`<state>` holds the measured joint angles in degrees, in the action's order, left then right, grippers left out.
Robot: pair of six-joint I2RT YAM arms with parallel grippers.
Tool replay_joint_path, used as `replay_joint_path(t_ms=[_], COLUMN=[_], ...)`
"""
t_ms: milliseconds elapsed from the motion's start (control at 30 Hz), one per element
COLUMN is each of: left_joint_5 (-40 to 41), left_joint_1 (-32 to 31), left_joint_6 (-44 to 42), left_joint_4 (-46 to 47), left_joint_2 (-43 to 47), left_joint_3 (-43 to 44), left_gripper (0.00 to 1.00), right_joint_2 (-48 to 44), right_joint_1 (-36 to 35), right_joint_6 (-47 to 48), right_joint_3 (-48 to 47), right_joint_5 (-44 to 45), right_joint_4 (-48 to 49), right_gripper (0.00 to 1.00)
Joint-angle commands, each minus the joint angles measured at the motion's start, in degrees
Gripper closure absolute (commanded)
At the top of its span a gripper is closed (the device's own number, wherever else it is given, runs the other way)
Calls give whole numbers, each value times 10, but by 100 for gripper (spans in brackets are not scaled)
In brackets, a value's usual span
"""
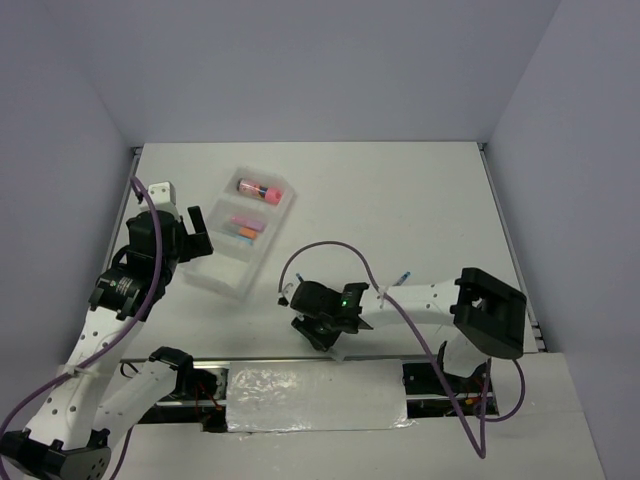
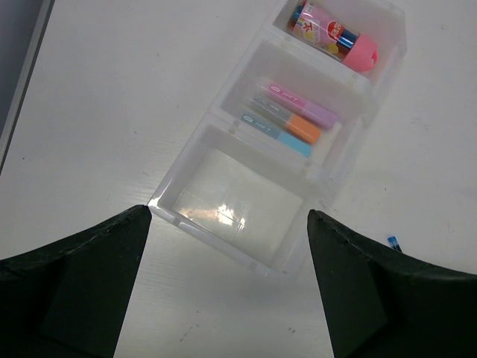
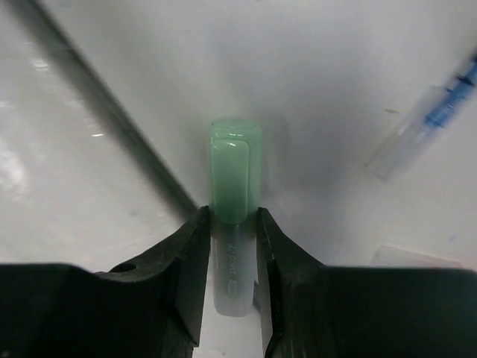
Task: Sort the stationery into containers
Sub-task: Pick up the pen from the corner of the board, then place the pen in the storage box.
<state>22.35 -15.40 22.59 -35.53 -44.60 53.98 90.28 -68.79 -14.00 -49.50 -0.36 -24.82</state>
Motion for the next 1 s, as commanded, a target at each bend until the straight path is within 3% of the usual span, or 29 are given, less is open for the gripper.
replay_joint_path(t_ms=[0, 100, 233, 333, 500, 567, 633, 767, 967], left_joint_5=[-5, -4, 2, 7, 15, 16, 15, 8, 2], left_joint_1=[5, 5, 5, 5, 5, 5, 5, 5, 6], left_joint_6=[-10, -10, -10, -9, -6, -5, -4, -5, -4], left_joint_4=[21, 21, 21, 20, 19, 18, 17, 17, 20], left_joint_2=[-1, 0, 5, 9, 16, 19, 20, 15, 18], left_joint_3=[0, 1, 0, 1, -1, -1, -1, 1, 0], left_gripper=[1, 1, 1, 1, 1, 1, 1, 1, 1], right_joint_2=[-53, -98, -33, 91, 331, 385, 437, 439, 458], right_joint_1=[-13, 4, 76, 129, 190, 206, 212, 215, 216], right_joint_6=[32, 91, 171, 215, 246, 255, 267, 274, 252], right_joint_3=[-50, -82, -203, -359, -703, -827, -875, -847, -860], right_joint_5=[-67, -98, -108, -80, -104, -110, -105, -114, -155], right_joint_4=[20, 95, 77, 20, -129, -163, -178, -118, -60], right_gripper=[98, 96, 96, 93, 89, 87, 84, 59, 59])
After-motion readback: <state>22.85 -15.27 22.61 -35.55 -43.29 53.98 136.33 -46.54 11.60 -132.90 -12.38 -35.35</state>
